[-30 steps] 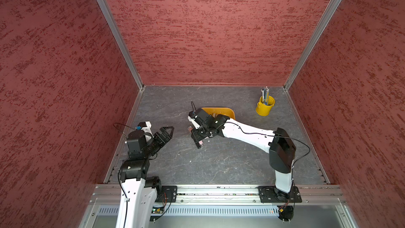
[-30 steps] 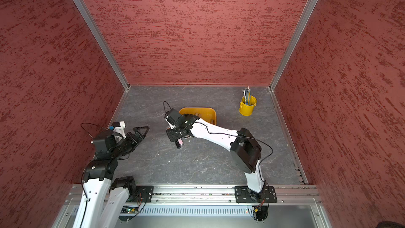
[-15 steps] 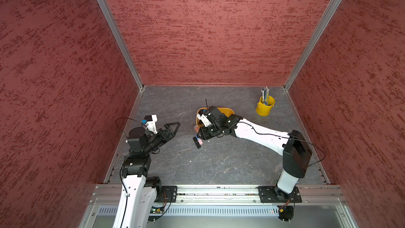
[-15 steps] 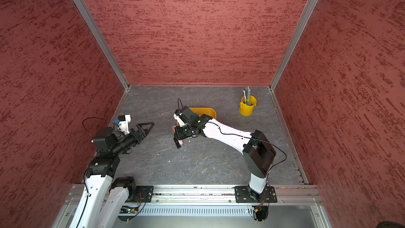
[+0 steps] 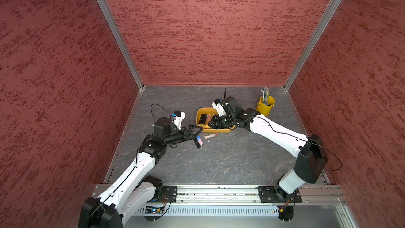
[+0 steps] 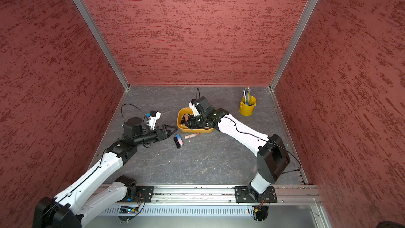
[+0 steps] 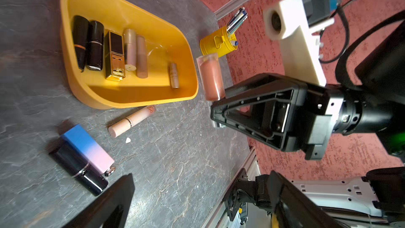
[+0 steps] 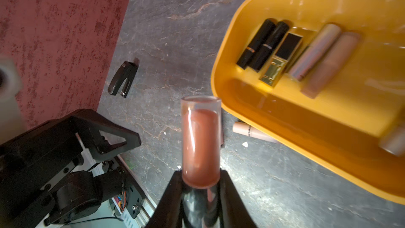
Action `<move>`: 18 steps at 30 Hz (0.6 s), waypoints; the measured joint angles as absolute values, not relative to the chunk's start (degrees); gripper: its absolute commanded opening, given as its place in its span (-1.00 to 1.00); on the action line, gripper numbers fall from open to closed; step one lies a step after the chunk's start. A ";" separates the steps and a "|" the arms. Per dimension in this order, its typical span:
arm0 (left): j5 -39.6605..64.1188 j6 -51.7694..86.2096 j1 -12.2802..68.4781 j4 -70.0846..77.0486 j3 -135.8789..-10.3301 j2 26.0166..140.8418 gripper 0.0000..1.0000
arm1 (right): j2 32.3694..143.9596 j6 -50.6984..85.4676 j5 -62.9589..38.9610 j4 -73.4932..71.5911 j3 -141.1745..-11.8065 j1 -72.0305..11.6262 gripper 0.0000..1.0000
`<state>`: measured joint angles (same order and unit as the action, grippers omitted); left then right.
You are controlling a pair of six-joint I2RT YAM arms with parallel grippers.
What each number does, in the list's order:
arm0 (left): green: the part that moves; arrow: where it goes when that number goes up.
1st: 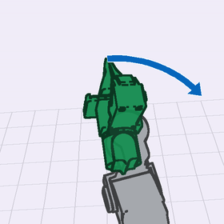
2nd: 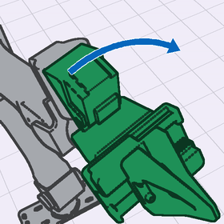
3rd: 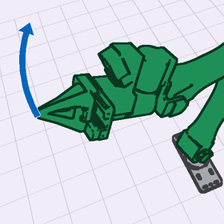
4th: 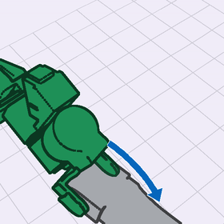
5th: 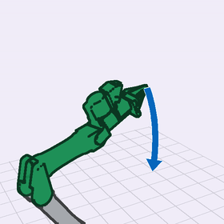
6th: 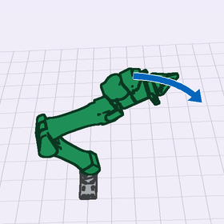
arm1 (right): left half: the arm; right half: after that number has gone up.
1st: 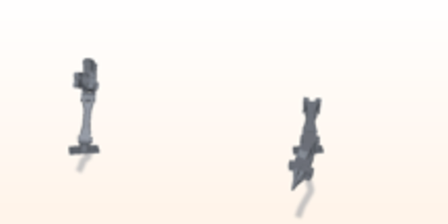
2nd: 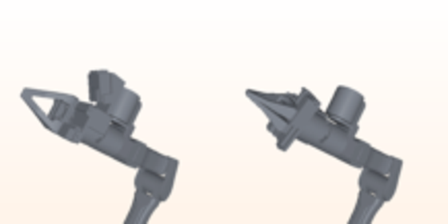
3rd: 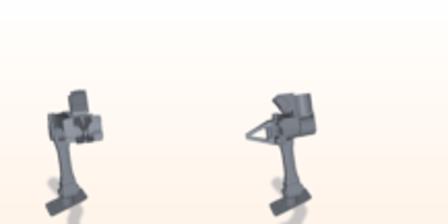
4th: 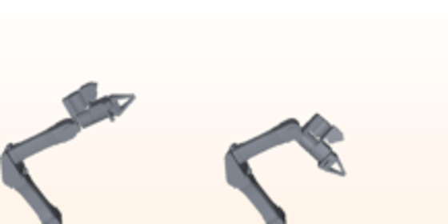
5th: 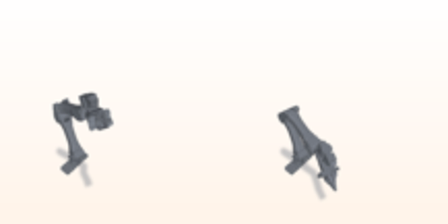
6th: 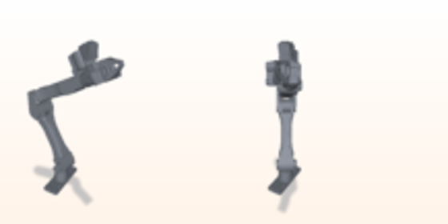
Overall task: Put the lipstick into the storage box
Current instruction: Place the lipstick in the storage box.
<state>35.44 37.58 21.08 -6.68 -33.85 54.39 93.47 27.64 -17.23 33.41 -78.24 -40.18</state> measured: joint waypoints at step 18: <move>29.36 32.49 30.65 -6.90 -40.38 69.43 0.99 | 106.54 23.99 -13.06 40.56 -86.96 -29.21 -0.60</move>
